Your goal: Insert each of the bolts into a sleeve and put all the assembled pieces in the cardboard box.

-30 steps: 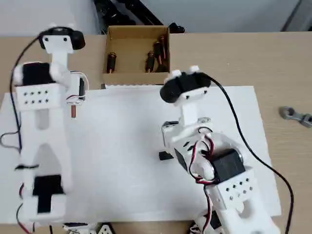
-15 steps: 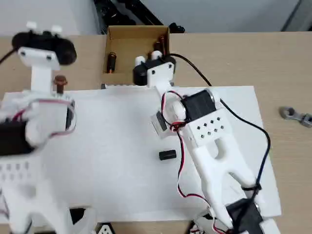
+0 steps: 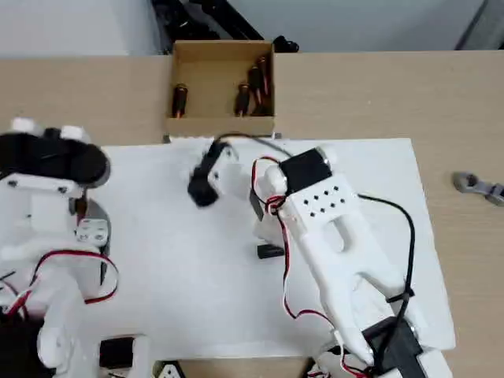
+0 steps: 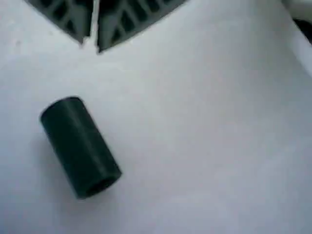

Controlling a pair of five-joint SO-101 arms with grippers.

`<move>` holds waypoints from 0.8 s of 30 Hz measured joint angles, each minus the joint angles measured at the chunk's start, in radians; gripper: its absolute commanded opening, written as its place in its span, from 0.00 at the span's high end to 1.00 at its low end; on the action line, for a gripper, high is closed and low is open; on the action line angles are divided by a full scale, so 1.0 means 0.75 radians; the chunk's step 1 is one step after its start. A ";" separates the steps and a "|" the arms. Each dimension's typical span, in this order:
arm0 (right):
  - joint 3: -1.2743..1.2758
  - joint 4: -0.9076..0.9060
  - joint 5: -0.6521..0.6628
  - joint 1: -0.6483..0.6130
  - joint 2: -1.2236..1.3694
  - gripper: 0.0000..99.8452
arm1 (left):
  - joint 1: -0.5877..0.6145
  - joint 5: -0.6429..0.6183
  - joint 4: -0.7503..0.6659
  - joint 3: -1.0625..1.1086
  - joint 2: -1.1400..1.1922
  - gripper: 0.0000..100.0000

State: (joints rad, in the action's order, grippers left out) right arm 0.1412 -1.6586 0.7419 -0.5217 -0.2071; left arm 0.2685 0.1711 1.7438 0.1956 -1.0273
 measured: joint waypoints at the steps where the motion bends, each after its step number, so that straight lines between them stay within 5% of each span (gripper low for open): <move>1: 0.006 0.000 0.035 0.004 0.000 0.99 | 0.053 0.000 0.000 0.002 -0.014 0.99; 7: 0.098 0.072 0.172 0.008 0.000 0.99 | 0.336 -0.002 0.000 0.002 -0.033 0.99; 17: 0.119 0.023 0.278 -0.059 0.000 0.98 | 0.376 -0.002 0.000 0.002 -0.029 0.99; 24: 0.119 0.020 0.278 -0.104 0.000 0.82 | 0.376 -0.002 0.000 0.006 -0.029 0.99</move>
State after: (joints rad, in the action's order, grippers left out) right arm 0.2302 -1.6433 0.9505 -0.5999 -0.2071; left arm 0.5508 0.1695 1.7438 0.2002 -1.0487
